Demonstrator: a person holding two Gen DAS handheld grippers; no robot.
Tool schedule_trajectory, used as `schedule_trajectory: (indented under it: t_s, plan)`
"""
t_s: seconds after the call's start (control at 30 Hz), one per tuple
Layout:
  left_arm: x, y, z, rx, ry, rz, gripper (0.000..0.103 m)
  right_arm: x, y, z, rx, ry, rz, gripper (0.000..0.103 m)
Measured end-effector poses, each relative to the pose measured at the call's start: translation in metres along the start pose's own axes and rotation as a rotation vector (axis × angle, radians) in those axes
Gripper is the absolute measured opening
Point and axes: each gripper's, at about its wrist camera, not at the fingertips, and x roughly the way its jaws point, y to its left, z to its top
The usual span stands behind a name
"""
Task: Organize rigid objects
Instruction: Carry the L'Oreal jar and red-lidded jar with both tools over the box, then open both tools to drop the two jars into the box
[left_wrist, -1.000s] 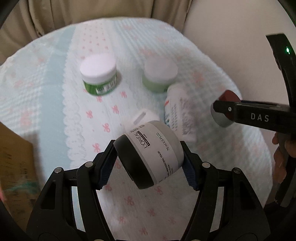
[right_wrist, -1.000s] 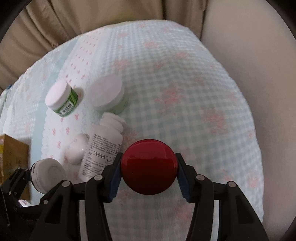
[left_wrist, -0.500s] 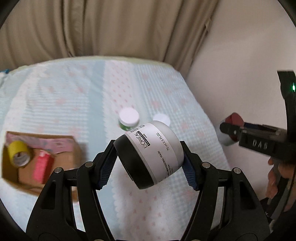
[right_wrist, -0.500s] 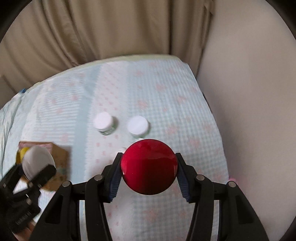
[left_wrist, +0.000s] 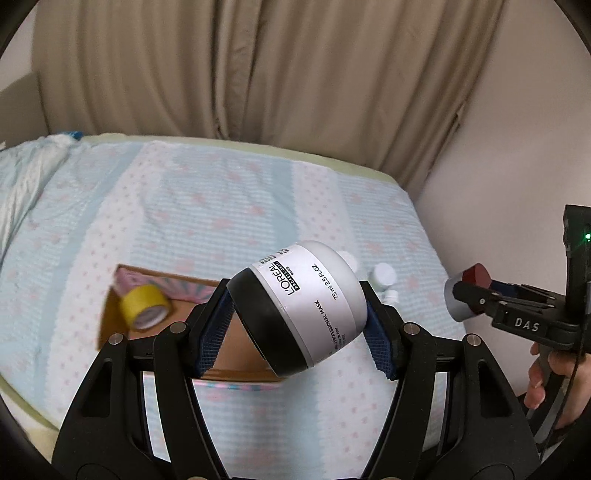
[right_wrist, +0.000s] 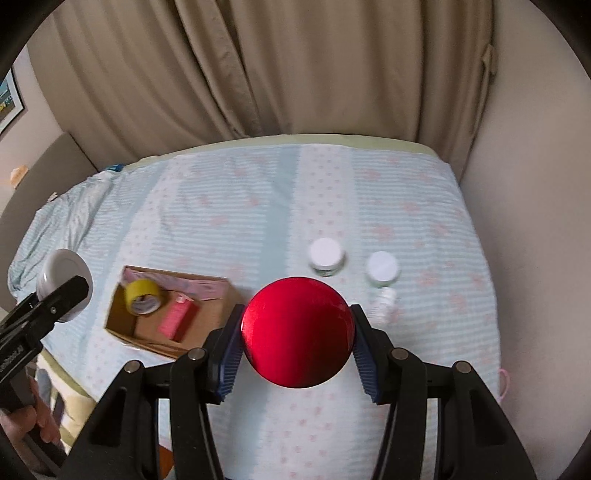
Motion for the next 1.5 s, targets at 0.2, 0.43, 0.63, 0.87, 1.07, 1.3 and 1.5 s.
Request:
schedule_trajectory:
  t_s: [0.2,0.43,0.63,0.87,1.07,1.3,1.5]
  plan:
    - [-0.004,0.082,0.0,-0.026,0.061,-0.043,0.063,0.02,0.067,-0.003,0.073,0.031,0.013,0.05]
    - [0.007,0.162,0.003,0.047,0.145,-0.072,0.063,0.061,0.135,-0.014,0.207,0.112,0.01,0.05]
    - [0.034,0.204,-0.004,0.091,0.247,-0.101,0.063,0.097,0.172,-0.026,0.258,0.185,-0.012,0.05]
    - [0.087,0.226,-0.021,0.126,0.356,-0.107,0.063,0.147,0.186,-0.035,0.279,0.266,-0.033,0.05]
    - [0.134,0.229,-0.033,0.174,0.443,-0.118,0.063,0.198,0.183,-0.041,0.309,0.34,-0.058,0.05]
    - [0.183,0.224,-0.053,0.275,0.572,-0.108,0.063,0.256,0.186,-0.05,0.247,0.435,-0.089,0.05]
    - [0.215,0.214,-0.076,0.373,0.653,-0.118,0.063,0.288,0.18,-0.059,0.236,0.491,-0.094,0.05]
